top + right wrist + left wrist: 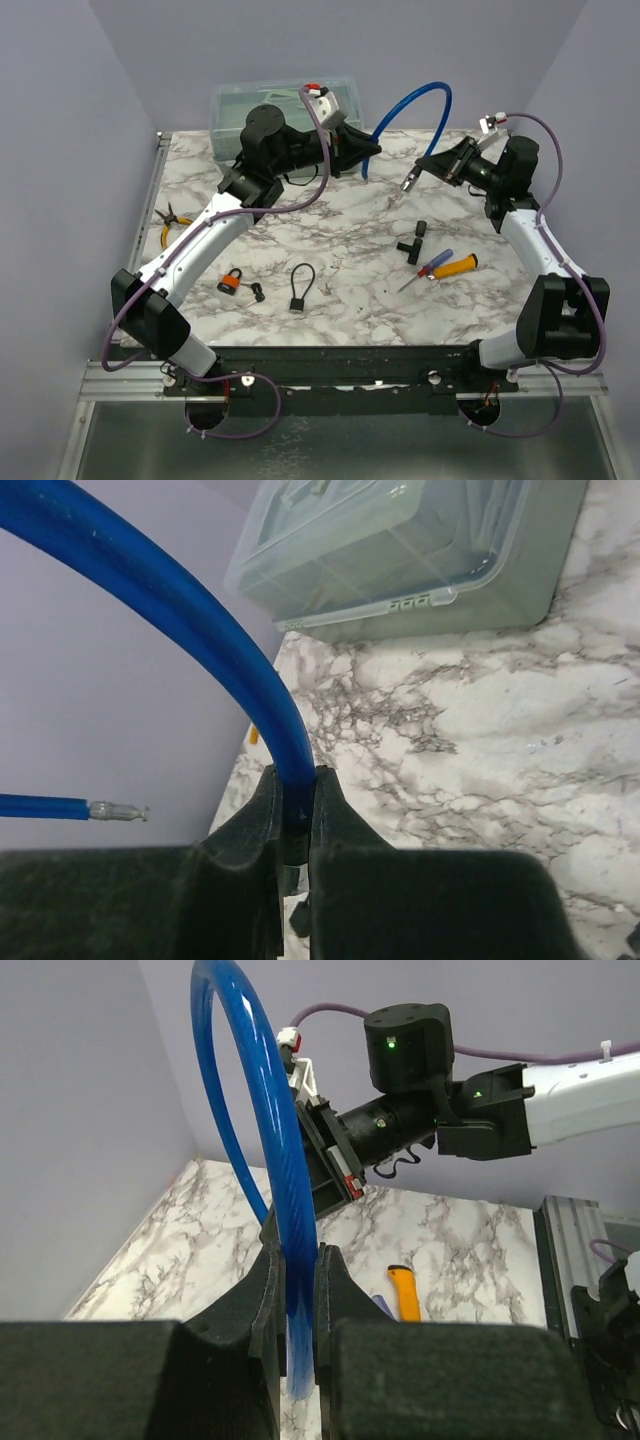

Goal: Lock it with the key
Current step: Lock the lock.

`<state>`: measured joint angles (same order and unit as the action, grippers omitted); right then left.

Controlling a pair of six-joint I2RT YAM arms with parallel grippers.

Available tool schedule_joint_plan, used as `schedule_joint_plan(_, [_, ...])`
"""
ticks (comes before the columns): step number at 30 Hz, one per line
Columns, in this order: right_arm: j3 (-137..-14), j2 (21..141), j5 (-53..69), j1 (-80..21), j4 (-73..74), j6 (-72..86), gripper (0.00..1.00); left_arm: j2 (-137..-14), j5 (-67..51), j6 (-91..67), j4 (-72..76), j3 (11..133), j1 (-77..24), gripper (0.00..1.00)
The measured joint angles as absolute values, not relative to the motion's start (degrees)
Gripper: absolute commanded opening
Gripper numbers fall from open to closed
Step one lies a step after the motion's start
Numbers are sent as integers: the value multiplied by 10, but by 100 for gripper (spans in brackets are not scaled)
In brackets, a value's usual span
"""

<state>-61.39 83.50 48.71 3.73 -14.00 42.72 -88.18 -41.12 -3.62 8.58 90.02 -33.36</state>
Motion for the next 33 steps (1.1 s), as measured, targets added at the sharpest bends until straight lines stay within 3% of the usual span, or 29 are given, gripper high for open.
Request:
schedule_joint_plan(13, [-566,811,487,5,-159,526,0,-879,-359,-8,160,854,-417,0])
schedule_joint_plan(33, [-546,795,487,-24,-194,585,0,-902,-329,-39,206,854,-425,0])
